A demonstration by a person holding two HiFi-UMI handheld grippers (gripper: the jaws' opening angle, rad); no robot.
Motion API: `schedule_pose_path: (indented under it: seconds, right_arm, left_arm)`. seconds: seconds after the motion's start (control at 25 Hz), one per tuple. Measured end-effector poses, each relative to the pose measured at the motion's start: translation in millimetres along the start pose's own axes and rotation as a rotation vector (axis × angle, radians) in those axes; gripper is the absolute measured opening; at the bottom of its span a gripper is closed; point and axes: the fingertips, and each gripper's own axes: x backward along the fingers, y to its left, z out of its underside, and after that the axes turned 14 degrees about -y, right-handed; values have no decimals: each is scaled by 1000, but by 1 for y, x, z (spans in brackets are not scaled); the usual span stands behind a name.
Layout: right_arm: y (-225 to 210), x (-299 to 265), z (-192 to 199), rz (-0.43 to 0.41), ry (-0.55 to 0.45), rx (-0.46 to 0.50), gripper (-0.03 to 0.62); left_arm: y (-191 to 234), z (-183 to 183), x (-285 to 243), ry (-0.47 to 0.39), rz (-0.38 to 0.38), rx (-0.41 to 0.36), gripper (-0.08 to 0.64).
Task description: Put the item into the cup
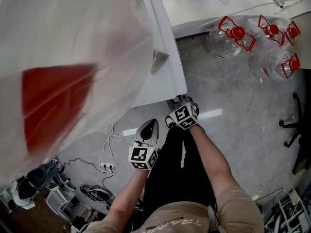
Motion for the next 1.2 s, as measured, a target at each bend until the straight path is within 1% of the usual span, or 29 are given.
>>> schedule_pose_path:
  seconds: [0.16,0.44,0.6,0.76,0.88,0.96,1.0,1.08,1.12,1.2]
  right_arm:
    - [-2,-5,5,13,21,21,12]
    - [-4,10,-11,55,-6,74,12]
    - [4,30,-20,53,22,82,12]
    - [15,59,-34,27,44,105,12]
    - [27,84,-56,36,59,97,12]
    - [33,100,-77,72,80,80,12]
    - [35,109,-91,94,79,68,12]
    - [38,126,-126,134,50,51,12]
    - [37,134,-145,147,32,53,12]
    - [33,144,-179,158,6,90,12]
  left_arm:
    - [5,2,3,4,-1,-3,8]
    - [5,-6,10,-16,0,-9,8]
    - [-3,-15,19,-22,4,-9,8]
    - [-15,-35,30,-44,9,-17,8]
    - [-25,-60,42,-70,29,-53,8]
    - [-33,-81,53,-96,45,-106,8]
    - [-39,-92,59,-109,53,-128,8]
    - [-49,-115,69,-139,67,-148,8]
    - [-54,-128,71,-159,73,-158,8]
    - [-62,-154,72,-206,86,-201,8]
